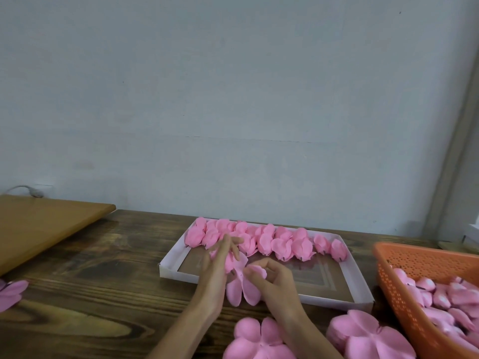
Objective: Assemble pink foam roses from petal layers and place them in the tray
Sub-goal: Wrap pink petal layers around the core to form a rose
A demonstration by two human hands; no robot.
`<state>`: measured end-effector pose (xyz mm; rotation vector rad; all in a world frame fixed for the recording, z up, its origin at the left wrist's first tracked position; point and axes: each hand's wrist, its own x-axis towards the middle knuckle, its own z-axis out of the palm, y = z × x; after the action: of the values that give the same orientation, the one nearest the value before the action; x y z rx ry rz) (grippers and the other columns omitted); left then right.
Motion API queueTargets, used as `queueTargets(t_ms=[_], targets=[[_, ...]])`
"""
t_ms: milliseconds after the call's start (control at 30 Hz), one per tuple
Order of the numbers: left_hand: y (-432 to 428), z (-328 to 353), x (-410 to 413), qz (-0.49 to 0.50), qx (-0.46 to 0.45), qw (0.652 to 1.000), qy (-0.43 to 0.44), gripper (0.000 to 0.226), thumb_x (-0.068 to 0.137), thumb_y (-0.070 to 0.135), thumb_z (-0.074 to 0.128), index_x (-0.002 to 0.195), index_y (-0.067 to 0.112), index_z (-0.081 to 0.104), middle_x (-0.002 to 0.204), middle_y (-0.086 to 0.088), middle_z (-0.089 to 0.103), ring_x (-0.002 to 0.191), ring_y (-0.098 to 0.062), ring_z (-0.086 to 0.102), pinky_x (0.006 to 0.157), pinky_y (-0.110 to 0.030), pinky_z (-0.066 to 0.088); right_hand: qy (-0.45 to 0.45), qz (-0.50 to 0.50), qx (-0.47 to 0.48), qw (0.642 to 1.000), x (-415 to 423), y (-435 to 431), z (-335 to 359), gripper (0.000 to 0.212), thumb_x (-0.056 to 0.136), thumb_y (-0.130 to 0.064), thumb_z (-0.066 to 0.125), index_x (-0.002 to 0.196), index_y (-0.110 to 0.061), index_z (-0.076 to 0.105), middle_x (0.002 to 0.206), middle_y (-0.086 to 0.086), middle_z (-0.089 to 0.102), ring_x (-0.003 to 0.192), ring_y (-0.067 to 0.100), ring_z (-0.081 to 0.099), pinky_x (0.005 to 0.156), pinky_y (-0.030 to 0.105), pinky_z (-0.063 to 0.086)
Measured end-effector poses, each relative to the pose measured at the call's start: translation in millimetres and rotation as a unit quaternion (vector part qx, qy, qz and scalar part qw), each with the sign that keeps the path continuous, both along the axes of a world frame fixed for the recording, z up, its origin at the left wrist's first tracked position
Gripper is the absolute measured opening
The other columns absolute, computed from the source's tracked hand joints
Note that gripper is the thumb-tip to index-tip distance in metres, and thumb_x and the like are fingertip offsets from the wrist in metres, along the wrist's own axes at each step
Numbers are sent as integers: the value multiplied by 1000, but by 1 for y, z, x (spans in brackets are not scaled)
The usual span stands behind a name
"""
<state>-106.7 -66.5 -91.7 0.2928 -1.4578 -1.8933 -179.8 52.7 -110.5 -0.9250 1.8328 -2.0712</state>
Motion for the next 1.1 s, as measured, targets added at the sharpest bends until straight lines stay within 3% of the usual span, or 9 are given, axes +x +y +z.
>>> queueTargets(t_ms=[100,233,433,567,700,833,900,1100], targets=[[1,-1,-2,9,-2,1000,-8,49,84,73,62,64,29,65,116,-1,77,95,-9,73,65,-24,52,0,1,-10,1000,0,-2,-2,12,89,3,74,81,10,68,79,20,71,73,15,65,70,25,51],[2,0,-3,-2,5,1000,-9,59,85,76,63,66,21,64,121,3,76,106,-20,72,74,-35,51,2,3,-16,1000,-1,-3,-3,12,88,1,77,79,7,70,83,25,72,73,16,65,71,28,51],[1,-3,-3,0,7,1000,-21,87,73,90,62,83,3,66,117,-2,76,95,-18,74,60,-26,52,-5,15,-25,1000,-1,-5,-4,13,87,0,77,78,6,71,77,15,73,71,14,66,68,24,52],[0,-6,-5,-4,13,1000,-10,76,71,90,65,77,15,69,118,-8,74,96,-26,69,66,-28,52,-23,26,-31,999,0,-5,-3,12,88,0,77,80,6,71,77,11,73,72,15,67,67,25,53],[0,-6,-7,0,8,1000,-2,87,66,93,66,79,7,66,122,-1,75,116,-22,71,85,-35,53,-46,40,-31,998,1,-6,-2,9,89,0,76,81,3,72,81,15,74,75,21,69,69,33,55],[0,-7,-9,-12,14,1000,-4,81,60,93,71,70,13,64,111,-5,77,106,-19,75,82,-36,60,-50,39,-31,997,1,-6,0,8,90,-2,75,83,1,71,82,14,75,76,21,71,68,32,56],[0,-9,-10,-24,19,1000,-2,75,61,90,74,67,16,65,108,-3,79,109,-20,75,89,-43,60,-40,39,-33,998,1,-5,2,9,91,-2,74,84,2,71,84,14,75,77,19,71,69,31,56],[-1,-10,-11,-13,11,1000,-7,68,69,84,73,72,15,71,108,-6,79,107,-22,75,96,-45,59,-10,38,-49,998,6,-5,5,10,91,3,72,81,2,69,79,11,74,74,15,69,68,21,53]])
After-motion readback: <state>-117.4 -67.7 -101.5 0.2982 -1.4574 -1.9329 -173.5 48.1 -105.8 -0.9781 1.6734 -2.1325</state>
